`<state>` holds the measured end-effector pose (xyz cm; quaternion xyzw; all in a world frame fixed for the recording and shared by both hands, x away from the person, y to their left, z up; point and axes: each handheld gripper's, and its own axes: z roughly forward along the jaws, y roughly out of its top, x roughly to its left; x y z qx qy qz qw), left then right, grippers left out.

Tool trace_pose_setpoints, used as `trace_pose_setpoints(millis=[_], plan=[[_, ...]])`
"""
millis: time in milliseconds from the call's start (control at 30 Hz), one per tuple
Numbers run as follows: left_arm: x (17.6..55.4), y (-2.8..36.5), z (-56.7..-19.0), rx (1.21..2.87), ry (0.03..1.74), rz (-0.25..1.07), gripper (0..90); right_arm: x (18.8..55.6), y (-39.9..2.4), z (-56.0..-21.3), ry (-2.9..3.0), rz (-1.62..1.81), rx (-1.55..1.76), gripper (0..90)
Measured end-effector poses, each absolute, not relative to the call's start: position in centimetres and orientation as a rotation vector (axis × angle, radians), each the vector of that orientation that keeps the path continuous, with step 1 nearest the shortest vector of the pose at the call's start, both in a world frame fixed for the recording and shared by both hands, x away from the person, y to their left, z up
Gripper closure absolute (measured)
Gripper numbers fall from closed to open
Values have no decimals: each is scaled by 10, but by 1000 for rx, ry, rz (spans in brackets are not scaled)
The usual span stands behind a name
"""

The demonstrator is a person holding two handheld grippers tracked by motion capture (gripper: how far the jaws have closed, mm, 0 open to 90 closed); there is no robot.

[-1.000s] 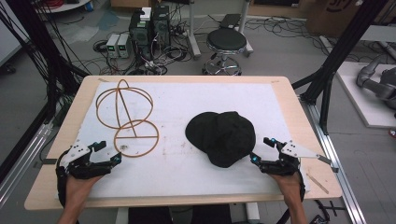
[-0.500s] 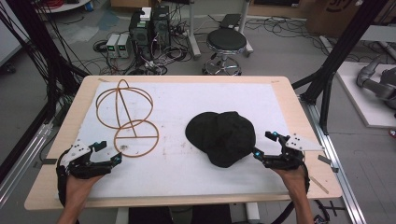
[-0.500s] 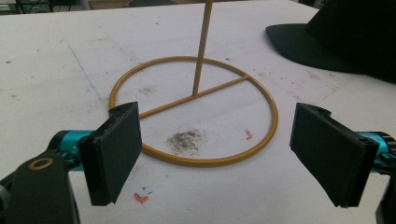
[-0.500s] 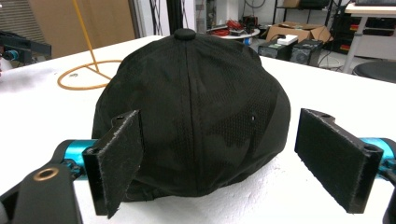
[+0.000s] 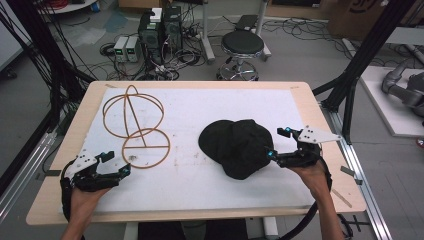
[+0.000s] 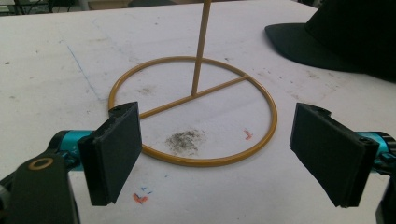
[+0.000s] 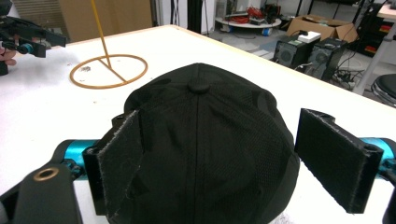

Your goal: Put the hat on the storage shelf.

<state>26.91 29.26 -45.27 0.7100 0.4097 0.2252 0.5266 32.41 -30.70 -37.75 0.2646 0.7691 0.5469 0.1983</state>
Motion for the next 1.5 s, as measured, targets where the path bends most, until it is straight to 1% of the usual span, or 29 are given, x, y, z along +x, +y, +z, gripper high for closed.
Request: trace_pose_setpoints(millis=[400,700,1267,1333,1367,1433,1500], plan=[[269,292,-453,1702,979,539,168,336,-299,-370,2225,1487,708,158],[269,292,-453,1700,977,538,168,355,-289,-364,2341,1393,671,159],[269,292,-453,1706,976,538,168,373,-269,-367,2449,1351,641,160],[270,292,-453,1709,975,538,167,374,-269,-367,2453,1346,641,175],[270,292,-453,1710,976,538,168,374,-268,-368,2470,1338,634,238],[270,291,-453,1710,977,539,168,374,-267,-368,2472,1328,617,279],[270,291,-453,1711,976,541,168,374,-267,-368,2475,1320,616,371]])
